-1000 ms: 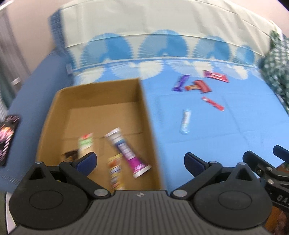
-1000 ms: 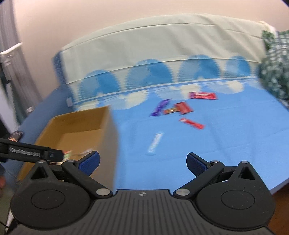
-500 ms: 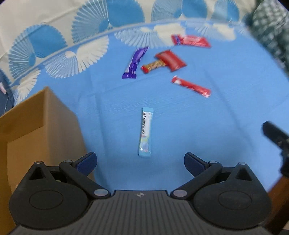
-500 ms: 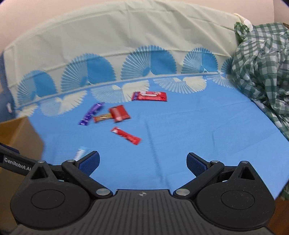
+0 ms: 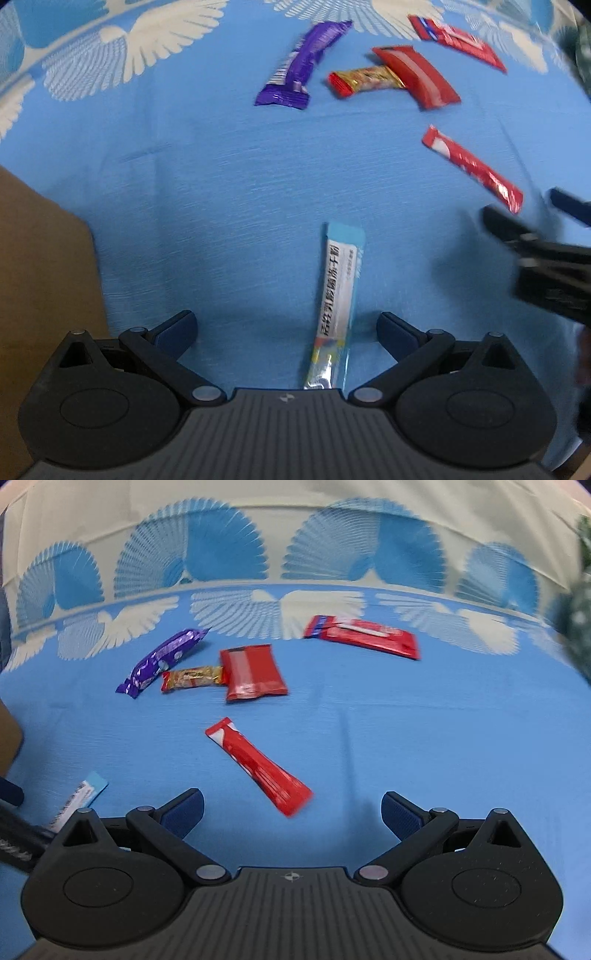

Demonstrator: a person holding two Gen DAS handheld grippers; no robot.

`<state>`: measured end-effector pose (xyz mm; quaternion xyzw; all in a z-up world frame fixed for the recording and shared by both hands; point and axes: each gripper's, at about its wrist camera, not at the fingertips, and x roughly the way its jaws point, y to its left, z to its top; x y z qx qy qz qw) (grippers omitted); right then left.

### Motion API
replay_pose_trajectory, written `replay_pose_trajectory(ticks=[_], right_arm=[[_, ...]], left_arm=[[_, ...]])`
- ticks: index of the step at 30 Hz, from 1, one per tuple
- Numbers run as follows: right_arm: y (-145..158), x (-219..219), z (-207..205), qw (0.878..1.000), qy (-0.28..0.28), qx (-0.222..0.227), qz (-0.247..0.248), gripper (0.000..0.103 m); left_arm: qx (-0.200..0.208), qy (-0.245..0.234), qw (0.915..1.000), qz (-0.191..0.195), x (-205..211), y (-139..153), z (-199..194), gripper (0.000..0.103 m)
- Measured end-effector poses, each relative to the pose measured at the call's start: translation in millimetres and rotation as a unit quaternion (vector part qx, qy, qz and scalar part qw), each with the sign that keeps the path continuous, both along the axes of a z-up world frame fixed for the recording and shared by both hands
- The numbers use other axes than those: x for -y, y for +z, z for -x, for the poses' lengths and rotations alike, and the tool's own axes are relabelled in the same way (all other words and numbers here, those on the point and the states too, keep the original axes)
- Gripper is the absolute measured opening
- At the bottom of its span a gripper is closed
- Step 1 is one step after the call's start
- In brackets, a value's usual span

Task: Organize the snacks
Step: 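Grasp the light-blue stick sachet with the left tool while the right tool grasps the red stick snack, then carry the blue sachet with the left tool into the box while the right tool carries the red stick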

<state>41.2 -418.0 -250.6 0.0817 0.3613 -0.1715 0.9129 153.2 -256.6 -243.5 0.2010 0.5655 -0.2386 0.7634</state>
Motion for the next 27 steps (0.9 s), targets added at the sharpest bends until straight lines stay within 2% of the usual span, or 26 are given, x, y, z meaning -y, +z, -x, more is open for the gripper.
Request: replay_pose_trajectory(ticks=[1,2,3,9,11,12,13,14,15,16,18,22,27], right_arm=[[-7,1,-6,1.000,0.002,-0.002,0.010,0.103],[-8,-1,-5,0.999,0.005,0.021,0.025,0.102],[-10,0,-8,0.999,0.008,0.025,0.029,0.102],[-13,2,-10,0.998,0.016,0.040,0.035,0.102],[-11,0,-8,0.998,0.024,0.042,0.033,0.093],[-8,-3,-5,0.998,0.034,0.047,0.034,0.074],[-6,-7,-3,0.997,0.046,0.048,0.036,0.052],[-5,-10,-1,0.997,0.054,0.046,0.035,0.041],[-4,-13,0,0.997,0.060,0.043,0.036,0.024],[-3,-16,0,0.997,0.060,0.038,0.040,0.017],[2,-19,1,0.998,0.050,0.031,0.035,0.013],[20,-27,18,0.999,0.021,0.040,0.016,0.013],[65,-49,59,0.997,-0.003,0.078,0.013,0.013]], left_arm=[[0.003,0.002,1.0000,0.000,0,0,-1,0.103],[0.006,0.001,1.0000,0.000,0,0,-1,0.103],[0.011,-0.001,0.9999,0.000,1,-1,-1,0.103],[0.017,0.003,0.9998,0.003,0,1,2,0.103],[0.026,-0.001,0.9996,0.003,1,6,6,0.095],[0.033,-0.005,0.9994,0.008,1,11,9,0.077],[0.043,-0.008,0.9989,0.014,2,16,11,0.048],[0.052,-0.013,0.9984,0.020,2,21,14,0.028],[0.050,-0.013,0.9985,0.021,2,23,15,0.015],[0.044,-0.005,0.9988,0.022,0,24,14,0.015],[0.037,0.008,0.9989,0.030,-4,29,15,0.014],[0.043,-0.004,0.9973,0.059,-14,54,32,0.014],[0.058,-0.011,0.9932,0.100,-29,98,66,0.014]])
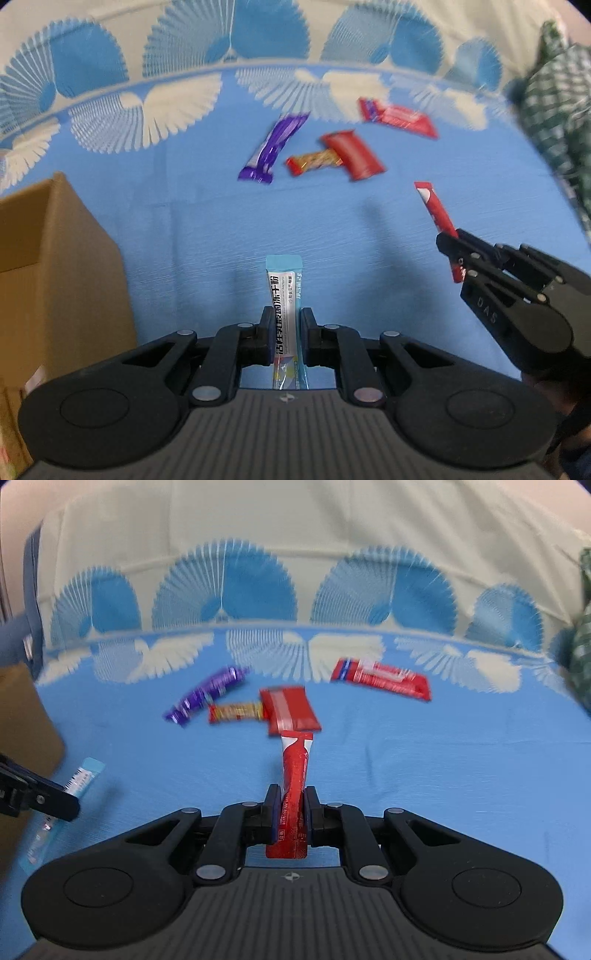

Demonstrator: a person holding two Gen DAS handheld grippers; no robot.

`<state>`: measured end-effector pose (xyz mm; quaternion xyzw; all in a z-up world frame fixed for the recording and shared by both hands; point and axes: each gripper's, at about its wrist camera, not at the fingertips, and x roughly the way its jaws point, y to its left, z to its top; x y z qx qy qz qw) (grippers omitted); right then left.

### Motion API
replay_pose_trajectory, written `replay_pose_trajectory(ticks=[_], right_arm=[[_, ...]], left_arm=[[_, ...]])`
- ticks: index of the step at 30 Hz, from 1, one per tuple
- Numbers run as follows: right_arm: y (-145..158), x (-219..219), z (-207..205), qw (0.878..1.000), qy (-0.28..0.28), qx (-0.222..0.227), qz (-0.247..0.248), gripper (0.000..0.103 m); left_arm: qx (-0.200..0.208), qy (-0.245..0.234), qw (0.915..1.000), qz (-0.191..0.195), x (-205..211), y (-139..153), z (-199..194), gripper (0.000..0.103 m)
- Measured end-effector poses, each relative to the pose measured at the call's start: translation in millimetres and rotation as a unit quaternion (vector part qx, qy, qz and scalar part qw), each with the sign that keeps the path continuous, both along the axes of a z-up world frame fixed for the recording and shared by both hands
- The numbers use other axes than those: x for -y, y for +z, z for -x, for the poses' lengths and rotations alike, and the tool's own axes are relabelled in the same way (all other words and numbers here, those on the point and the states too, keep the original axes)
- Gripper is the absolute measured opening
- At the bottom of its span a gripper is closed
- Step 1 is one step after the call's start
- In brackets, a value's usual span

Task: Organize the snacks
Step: 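Carry the blue sachet with the left tool into the box while the right tool carries the red stick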

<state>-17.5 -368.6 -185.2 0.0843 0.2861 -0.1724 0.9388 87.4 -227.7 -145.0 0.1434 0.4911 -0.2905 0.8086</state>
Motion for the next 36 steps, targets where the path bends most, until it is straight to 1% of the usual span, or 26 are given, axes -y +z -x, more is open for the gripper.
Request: replay_pose_trajectory(ticks=[5,8,13,17,22,27,31,36], right_arm=[[51,-34,50,0.999,-0.015,0.042,-0.021,0.013],[78,-61,81,0.997,-0.011,0.065,-0.032,0.013],[117,-125,127,0.994,0.023,0.094,-0.044,0.013],[137,-179,154,0.991,0.060,0.102,-0.057,0.013],[149,-251,180,0.986,0.121,0.096,-0.066,0.013],[154,-310,201,0.980,0.170,0.086,-0.064,0.014],[160,-341,214,0.977,0.189,0.083,-0.042,0.014],[166,-363,227,0.976,0.197,0.086,-0.019,0.014]], left_arm=[[0.025,-0.005,0.9992,0.032,-34,50,43,0.014],[0.039,0.001,0.9985,0.039,-61,76,66,0.014],[0.068,0.025,0.9966,0.040,-123,113,104,0.014],[0.094,0.049,0.9938,0.032,-181,135,130,0.014],[0.099,0.087,0.9911,0.023,-252,146,159,0.014],[0.106,0.118,0.9872,0.019,-309,148,186,0.014],[0.112,0.133,0.9844,0.025,-342,149,206,0.014],[0.123,0.145,0.9810,0.040,-366,149,229,0.014]])
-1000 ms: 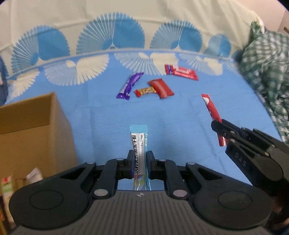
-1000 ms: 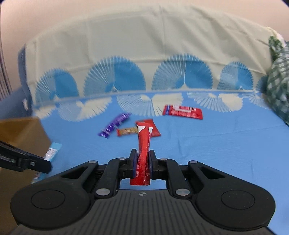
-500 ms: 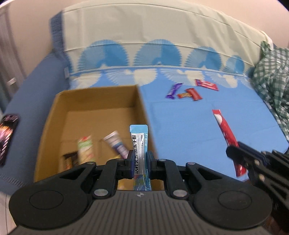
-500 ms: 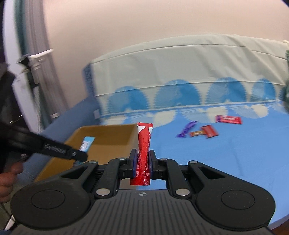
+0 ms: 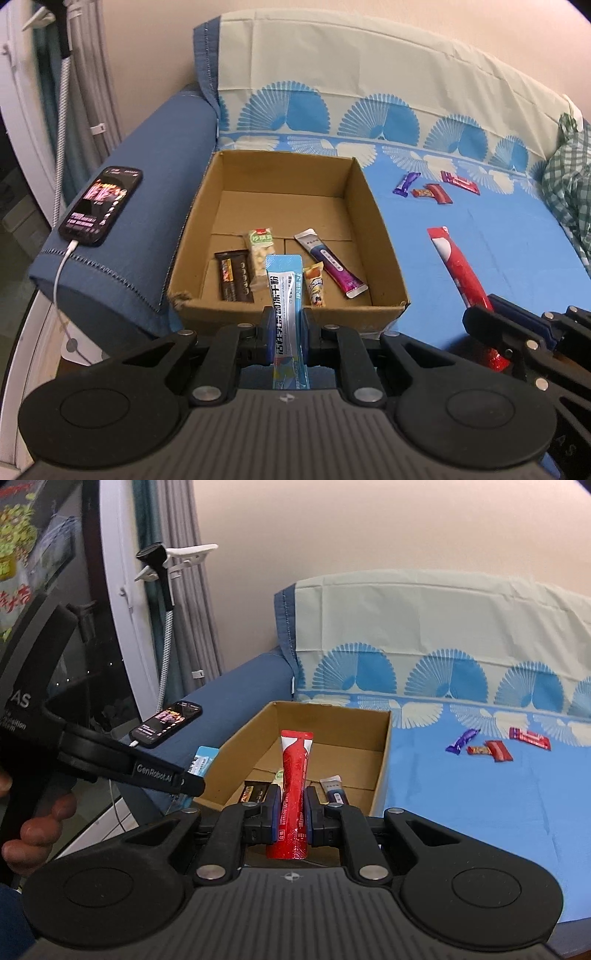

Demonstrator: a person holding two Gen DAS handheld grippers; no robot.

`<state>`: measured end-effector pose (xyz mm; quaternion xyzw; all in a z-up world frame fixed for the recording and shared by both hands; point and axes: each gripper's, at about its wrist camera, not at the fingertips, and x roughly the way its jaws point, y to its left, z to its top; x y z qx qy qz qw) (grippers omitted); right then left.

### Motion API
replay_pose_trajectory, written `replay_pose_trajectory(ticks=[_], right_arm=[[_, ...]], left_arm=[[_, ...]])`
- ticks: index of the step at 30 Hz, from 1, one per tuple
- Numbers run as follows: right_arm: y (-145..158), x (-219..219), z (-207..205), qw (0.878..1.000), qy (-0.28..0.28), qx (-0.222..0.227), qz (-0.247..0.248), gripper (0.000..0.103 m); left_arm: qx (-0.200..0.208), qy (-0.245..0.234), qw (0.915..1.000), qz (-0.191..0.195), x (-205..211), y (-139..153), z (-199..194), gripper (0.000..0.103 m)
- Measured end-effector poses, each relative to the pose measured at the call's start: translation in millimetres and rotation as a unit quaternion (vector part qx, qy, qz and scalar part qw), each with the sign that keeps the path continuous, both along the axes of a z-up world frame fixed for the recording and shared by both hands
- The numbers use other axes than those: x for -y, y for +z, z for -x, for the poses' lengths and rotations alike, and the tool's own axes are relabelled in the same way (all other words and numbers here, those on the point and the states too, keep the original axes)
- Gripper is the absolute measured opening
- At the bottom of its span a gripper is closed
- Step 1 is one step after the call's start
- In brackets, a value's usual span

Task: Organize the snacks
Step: 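Carry the blue sachet with the left tool into the box while the right tool carries the red stick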

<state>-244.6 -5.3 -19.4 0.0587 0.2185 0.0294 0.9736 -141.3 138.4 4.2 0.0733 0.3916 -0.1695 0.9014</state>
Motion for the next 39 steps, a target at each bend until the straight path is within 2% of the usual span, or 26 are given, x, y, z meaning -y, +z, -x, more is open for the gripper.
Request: replay_pose_trajectory(ticks=[14,39], right_arm=[[10,-26,18,0.999,0.008,0.016,0.041,0.014],[4,-23,7,0.999,0.015,-0.003,0.038,0.014]], left_arm=[[0.011,0.008,0.9994,0.032,-20,6,18,0.014],[0.006,0.010,0.9996,0.028,-18,1,12,0.014]])
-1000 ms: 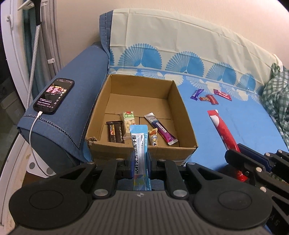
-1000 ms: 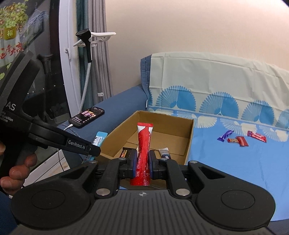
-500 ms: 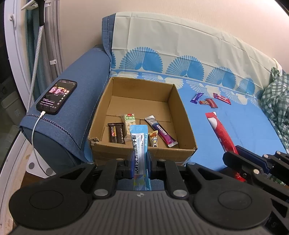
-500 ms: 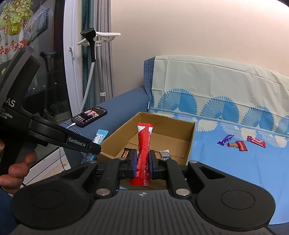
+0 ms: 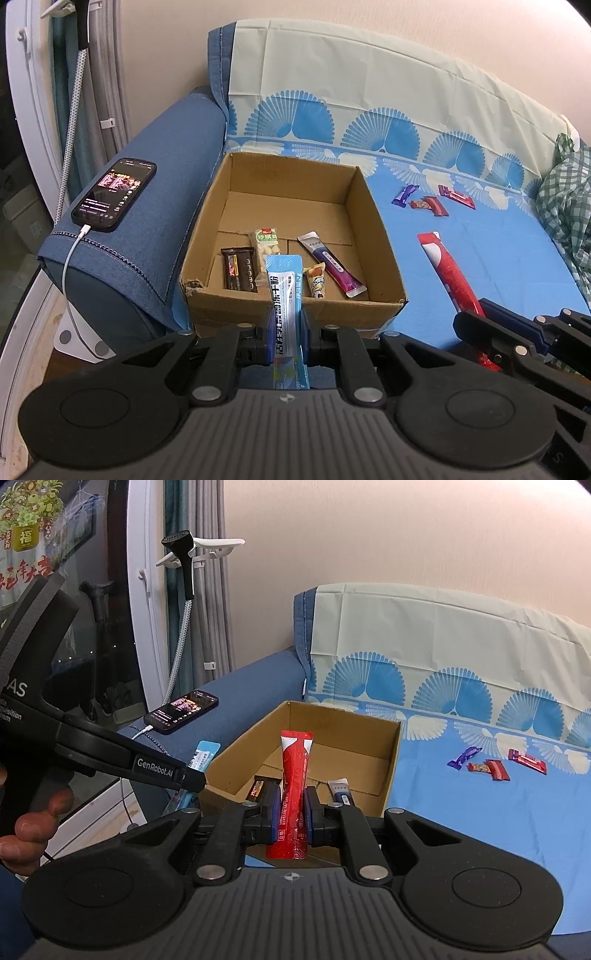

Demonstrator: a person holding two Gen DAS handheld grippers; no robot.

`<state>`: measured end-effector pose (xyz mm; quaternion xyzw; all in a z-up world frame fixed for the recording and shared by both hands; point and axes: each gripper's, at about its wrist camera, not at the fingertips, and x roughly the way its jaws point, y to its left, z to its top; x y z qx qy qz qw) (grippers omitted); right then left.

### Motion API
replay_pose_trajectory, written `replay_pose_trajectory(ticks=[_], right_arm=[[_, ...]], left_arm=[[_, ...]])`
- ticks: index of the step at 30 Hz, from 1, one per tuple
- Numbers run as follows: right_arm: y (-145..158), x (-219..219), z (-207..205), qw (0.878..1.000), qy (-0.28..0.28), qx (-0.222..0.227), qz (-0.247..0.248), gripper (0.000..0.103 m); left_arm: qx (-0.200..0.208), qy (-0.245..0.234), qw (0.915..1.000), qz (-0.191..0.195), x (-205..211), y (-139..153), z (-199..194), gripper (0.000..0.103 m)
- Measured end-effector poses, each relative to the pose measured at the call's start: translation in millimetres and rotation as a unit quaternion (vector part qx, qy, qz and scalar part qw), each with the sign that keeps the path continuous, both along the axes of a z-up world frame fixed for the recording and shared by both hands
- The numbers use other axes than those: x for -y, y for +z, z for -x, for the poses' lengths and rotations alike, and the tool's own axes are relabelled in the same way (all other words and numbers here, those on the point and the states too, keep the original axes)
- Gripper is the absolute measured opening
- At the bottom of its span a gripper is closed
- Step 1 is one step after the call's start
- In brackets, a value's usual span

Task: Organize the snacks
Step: 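Carry the blue sachet with the left tool into the box while the right tool carries the red stick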

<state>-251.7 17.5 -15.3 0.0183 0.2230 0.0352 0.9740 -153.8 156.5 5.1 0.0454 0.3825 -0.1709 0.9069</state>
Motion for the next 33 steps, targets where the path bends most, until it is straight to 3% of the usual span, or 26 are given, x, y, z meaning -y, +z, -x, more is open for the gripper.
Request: replay_pose_trajectory(ticks=[16,33], right_arm=[[-12,5,-29,0.999,-0.009,-0.037,-0.007,0.014],[-23,22,-107,0.997,-0.029,-0.068,-0.020,0.014]], left_arm=[[-0.023,0.005,0.9997,-0.005,6,-13,-27,0.014],[-0.031,0.009,0.9995,-0.004,19,-17,-108,0.015]])
